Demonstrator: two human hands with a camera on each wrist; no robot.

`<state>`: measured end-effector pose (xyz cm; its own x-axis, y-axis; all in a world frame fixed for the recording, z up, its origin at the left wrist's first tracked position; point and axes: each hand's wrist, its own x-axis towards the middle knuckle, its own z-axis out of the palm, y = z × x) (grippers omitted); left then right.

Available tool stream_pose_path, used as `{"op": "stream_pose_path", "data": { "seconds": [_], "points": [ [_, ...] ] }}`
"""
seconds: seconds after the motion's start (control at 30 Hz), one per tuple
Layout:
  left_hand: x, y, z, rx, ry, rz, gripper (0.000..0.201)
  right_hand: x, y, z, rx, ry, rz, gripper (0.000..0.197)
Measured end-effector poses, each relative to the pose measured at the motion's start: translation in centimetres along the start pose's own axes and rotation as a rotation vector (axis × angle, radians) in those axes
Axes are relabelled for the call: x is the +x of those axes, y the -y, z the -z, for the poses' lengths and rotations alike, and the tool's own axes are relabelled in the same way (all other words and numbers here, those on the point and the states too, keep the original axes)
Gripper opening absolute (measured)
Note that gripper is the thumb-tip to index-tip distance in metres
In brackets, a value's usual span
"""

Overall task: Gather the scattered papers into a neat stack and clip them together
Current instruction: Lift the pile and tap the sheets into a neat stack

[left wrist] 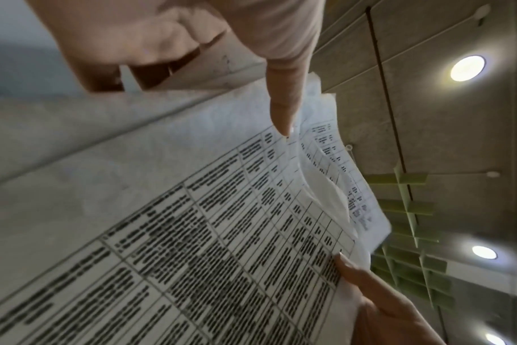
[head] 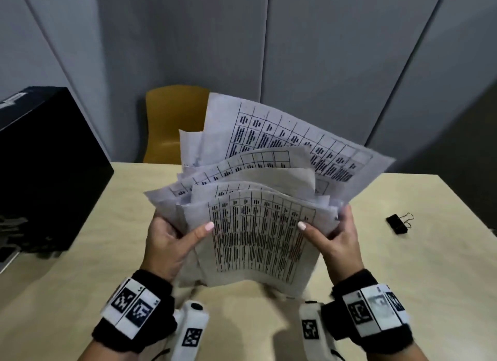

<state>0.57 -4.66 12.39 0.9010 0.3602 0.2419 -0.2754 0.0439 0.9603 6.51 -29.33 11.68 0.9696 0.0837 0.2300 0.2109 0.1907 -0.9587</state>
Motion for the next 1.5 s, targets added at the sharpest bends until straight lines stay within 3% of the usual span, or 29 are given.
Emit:
{"op": "stream_pose_path", "data": {
  "seconds": [0.13, 0.27, 0.4, 0.5, 0.67, 0.77, 0.9, 1.03, 1.1, 1.17, 1.3, 1.4, 1.5],
  "points": [
    [-0.5, 0.4, -0.8, 0.017, 0.019, 0.02, 0.074, -0.4, -0.1, -0.8, -0.026, 0.068, -0.004, 0.05],
    [-0.2, 0.1, -0.2, -0.024, -0.02, -0.003, 0.07, -0.2, 0.0, -0.4, 0.024, 0.023, -0.002, 0.05],
    [-0.4, -0.7, -0.9, 0.021, -0.006, 0.005, 0.095, -0.1, 0.9, -1.2, 0.009, 0.081, 0.01, 0.047],
    [-0.1, -0.6, -0.6, 0.025, 0.002, -0.001, 0.072, 0.1, 1.0, -1.3, 0.006, 0.061, 0.043, 0.055],
    [-0.3, -0.7, -1.0, 0.057, 0.018, -0.01, 0.069, 0.0, 1.0, -1.4, -0.076, 0.08, 0.039, 0.057],
    [-0.1, -0.6, -0.7, -0.013, 0.015, 0.012, 0.075, 0.1, 1.1, -1.1, -0.014, 0.06, 0.051, 0.045],
    [-0.2, -0.7, -0.7, 0.043, 0.031, 0.03, 0.088, -0.1, 1.7, -1.6, -0.014, 0.102, 0.042, 0.05],
    [0.0, -0.3, -0.4, 0.0, 0.024, 0.069, 0.082, 0.1, 1.4, -1.3, -0.002, 0.043, 0.051, 0.047],
    [-0.1, -0.1, -0.6, 0.067, 0.008, 0.108, 0.064, 0.2, 1.1, -1.3, -0.032, 0.054, 0.038, 0.043],
    [-0.3, -0.2, -1.2, 0.154, -0.036, 0.1, 0.019, 0.2, 0.9, -1.7, -0.075, 0.053, 0.057, 0.04],
    [0.0, -0.9, -1.7, 0.182, -0.123, -0.012, 0.024, 0.4, 1.4, -2.1, -0.111, 0.01, 0.145, 0.041],
    [0.2, -1.2, -1.4, 0.155, -0.09, -0.026, 0.023, 0.3, 1.8, -1.8, -0.053, 0.015, 0.179, 0.047],
    [0.1, -1.2, -1.1, 0.086, -0.047, -0.029, 0.051, 0.2, 2.0, -1.7, -0.034, -0.028, 0.186, 0.052]
  ]
}}
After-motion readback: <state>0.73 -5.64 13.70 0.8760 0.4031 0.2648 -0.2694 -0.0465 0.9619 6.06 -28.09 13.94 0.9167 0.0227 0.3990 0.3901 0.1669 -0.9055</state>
